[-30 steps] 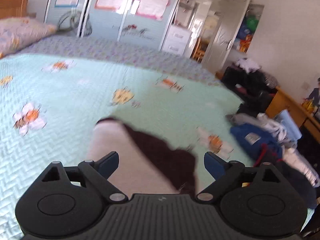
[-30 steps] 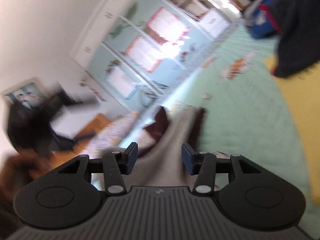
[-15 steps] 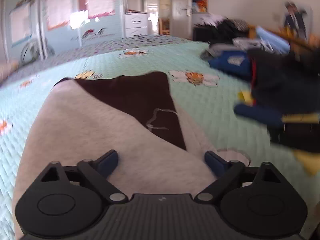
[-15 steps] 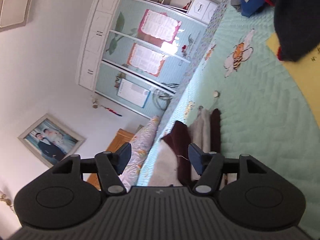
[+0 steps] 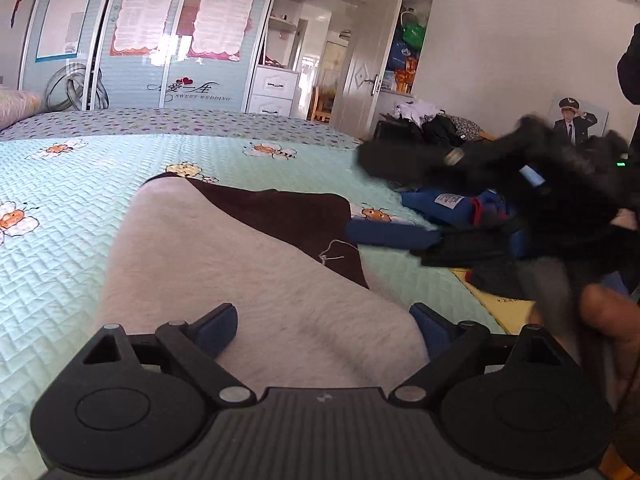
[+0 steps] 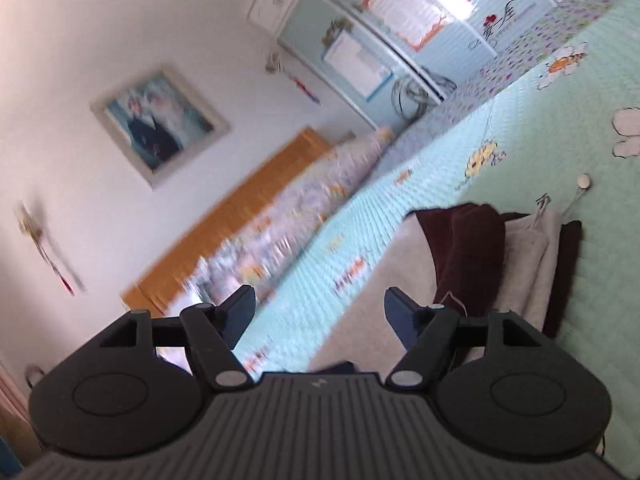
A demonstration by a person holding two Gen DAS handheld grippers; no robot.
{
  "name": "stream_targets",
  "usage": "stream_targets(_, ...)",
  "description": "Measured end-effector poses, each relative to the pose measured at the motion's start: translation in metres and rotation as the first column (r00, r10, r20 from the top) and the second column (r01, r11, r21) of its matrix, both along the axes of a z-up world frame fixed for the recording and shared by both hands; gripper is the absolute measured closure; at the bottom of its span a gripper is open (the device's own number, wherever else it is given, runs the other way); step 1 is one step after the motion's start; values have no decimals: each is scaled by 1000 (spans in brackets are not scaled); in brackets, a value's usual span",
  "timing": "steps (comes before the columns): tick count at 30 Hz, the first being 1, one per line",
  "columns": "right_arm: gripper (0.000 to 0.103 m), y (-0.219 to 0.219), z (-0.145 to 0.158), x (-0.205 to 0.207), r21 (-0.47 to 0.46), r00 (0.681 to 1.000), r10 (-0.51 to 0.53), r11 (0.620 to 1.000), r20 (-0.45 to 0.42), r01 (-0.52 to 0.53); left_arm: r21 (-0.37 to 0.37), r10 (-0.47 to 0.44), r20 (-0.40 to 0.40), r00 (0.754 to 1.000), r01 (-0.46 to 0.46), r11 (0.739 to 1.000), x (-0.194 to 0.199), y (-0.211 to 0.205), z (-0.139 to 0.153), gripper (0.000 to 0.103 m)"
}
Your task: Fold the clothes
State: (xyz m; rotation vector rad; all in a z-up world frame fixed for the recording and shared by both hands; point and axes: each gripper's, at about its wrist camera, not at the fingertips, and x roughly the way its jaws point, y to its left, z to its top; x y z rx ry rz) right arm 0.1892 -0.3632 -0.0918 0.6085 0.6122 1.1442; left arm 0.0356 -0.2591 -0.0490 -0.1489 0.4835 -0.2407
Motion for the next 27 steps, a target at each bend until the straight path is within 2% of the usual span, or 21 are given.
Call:
stream_targets(2, 31, 14, -13, 9, -10, 988, 117, 993, -103, -119, 5, -6, 11, 1000, 6, 1000, -5, 2, 2, 10)
stream_targets(3, 38, 17, -21, 12, -60, 987, 91, 993, -136, -100, 1, -9, 12, 1000, 9, 1000, -7, 4, 3, 10)
stream_targets(4, 63, 9, -23, 13, -141, 993, -32, 990, -116, 15, -3, -12, 14, 1000, 12, 1000, -8, 5, 5, 10)
stream_targets(5, 71, -7, -24, 13, -173, 982, -172, 973, -83, 156, -6, -13, 18, 1000, 13, 1000, -9, 7, 7, 10)
stream_targets(6, 70, -28, -26, 14, -172, 946, -317, 938, -68, 302, -7, -10, 27, 1000, 10, 1000, -9, 9, 10, 9)
stream_targets(7, 64, -46, -28, 14, -192, 893, -444, 884, -67, 425, -5, -7, 36, 999, 7, 1000, -9, 11, 13, 8)
stream_targets(8, 63, -59, -28, 11, -206, 853, -517, 844, -66, 496, 8, -9, 37, 999, 9, 1000, -6, 10, 14, 5)
stream_targets(9, 63, -69, -26, 8, -163, 851, -519, 849, -75, 503, 26, -22, 22, 1000, 21, 999, 0, 8, 12, 1)
stream_targets(11, 62, -73, -20, 3, -3, 901, -414, 909, -128, 418, 27, -54, -26, 998, 55, 998, 13, 0, 2, 1)
stream_targets(13, 38, -56, -14, 6, 144, 956, -241, 953, -170, 266, 25, -77, -69, 995, 79, 997, 24, -11, -10, 2)
stream_targets(14, 33, -43, -13, 10, 185, 971, -151, 965, -188, 186, 56, -78, -73, 994, 83, 995, 29, -20, -16, 3)
stream_targets(16, 30, -11, -19, 26, 186, 969, 41, 982, -245, 5, 110, -85, -73, 994, 93, 990, 36, -36, -24, 1)
stream_targets(17, 30, 2, -28, 36, 135, 956, 92, 989, -278, -56, 135, -88, -77, 993, 98, 986, 39, -42, -27, 1)
stream_targets(18, 38, 12, -36, 45, 83, 945, 117, 992, -306, -96, 159, -92, -81, 992, 104, 982, 42, -47, -29, 1)
stream_targets(19, 88, 3, -41, 53, 24, 953, 33, 999, -301, -27, 178, -104, -84, 991, 117, 977, 44, -51, -29, 1)
stream_targets(20, 103, -5, -47, 62, -34, 955, -51, 998, -291, 43, 191, -116, -86, 990, 130, 973, 45, -53, -28, 1)
stream_targets(22, 103, -24, -58, 77, -132, 942, -211, 974, -263, 181, 168, -135, -81, 988, 147, 975, 42, -48, -24, 1)
stream_targets(23, 103, -37, -56, 76, -100, 928, -259, 965, -268, 240, 145, -142, -72, 987, 152, 978, 39, -43, -21, 2)
stream_targets(25, 89, -53, -39, 63, -94, 924, -331, 943, -194, 318, 104, -163, -40, 986, 166, 981, 30, -34, -15, 3)
stream_targets(27, 88, -63, -25, 48, -50, 923, -353, 936, -153, 349, 69, -174, -10, 985, 175, 982, 16, -24, -10, 3)
